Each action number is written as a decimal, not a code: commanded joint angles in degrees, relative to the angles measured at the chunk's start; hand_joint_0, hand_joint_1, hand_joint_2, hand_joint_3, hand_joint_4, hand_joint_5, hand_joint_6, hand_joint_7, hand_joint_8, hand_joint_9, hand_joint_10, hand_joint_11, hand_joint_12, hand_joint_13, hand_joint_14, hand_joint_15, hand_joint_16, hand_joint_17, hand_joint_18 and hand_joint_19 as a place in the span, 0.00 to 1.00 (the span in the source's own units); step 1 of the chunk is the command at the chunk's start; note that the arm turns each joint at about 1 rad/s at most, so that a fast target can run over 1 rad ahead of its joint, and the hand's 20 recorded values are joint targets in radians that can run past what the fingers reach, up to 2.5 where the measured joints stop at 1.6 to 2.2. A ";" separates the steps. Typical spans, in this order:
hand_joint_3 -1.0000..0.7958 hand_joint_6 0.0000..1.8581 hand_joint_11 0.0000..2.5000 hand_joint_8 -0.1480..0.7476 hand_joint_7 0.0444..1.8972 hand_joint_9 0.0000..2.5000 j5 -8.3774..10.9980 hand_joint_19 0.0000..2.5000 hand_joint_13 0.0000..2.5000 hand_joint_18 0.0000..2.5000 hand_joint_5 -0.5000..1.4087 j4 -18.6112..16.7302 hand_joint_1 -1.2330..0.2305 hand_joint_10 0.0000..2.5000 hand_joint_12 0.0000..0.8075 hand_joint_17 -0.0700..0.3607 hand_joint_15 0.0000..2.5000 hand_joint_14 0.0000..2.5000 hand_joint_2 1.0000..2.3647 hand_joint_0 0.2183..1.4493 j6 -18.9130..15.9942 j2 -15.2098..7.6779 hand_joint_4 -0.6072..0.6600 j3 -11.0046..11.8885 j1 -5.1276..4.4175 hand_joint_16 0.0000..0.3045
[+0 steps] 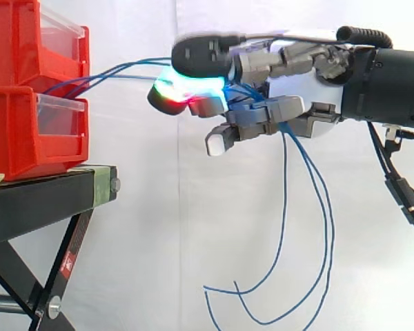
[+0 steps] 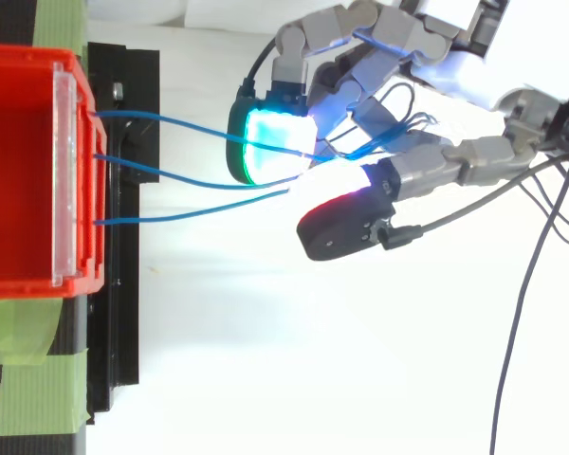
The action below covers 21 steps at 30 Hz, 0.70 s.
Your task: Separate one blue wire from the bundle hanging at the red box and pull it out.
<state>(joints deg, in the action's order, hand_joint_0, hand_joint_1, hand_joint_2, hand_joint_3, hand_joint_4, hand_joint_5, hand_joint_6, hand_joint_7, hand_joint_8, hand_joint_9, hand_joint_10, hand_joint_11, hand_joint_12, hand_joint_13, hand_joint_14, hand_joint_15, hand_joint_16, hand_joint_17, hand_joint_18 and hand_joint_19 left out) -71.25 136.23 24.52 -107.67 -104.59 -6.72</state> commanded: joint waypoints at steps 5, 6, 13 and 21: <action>0.39 0.44 0.69 0.51 0.62 0.32 -0.03 0.34 0.43 0.30 0.13 0.00 0.16 0.00 0.41 0.44 0.21 1.00 0.01 0.43 0.00 0.00 0.65 0.00 -0.04 0.17; 0.39 0.44 0.69 0.52 0.62 0.32 -0.03 0.34 0.43 0.30 0.13 0.00 0.16 0.00 0.41 0.44 0.21 1.00 0.02 0.42 0.00 0.00 0.65 0.00 -0.04 0.17; 0.31 0.42 0.71 0.52 0.61 0.34 -0.03 0.36 0.44 0.30 0.14 0.00 0.29 0.00 0.43 0.44 0.19 1.00 0.00 0.30 0.00 0.00 0.66 0.00 -0.04 0.18; 0.28 0.42 0.70 0.55 0.61 0.39 -0.03 0.36 0.46 0.31 0.15 0.00 0.39 0.00 0.43 0.45 0.18 1.00 0.00 0.26 -0.09 0.00 0.67 0.00 -0.04 0.18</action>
<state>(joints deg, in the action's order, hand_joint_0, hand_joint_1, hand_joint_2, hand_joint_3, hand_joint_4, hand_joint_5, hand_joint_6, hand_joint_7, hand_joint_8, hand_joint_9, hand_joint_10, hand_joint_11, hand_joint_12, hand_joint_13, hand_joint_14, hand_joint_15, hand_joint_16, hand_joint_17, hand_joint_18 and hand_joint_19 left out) -71.28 136.29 24.45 -107.67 -104.59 -6.77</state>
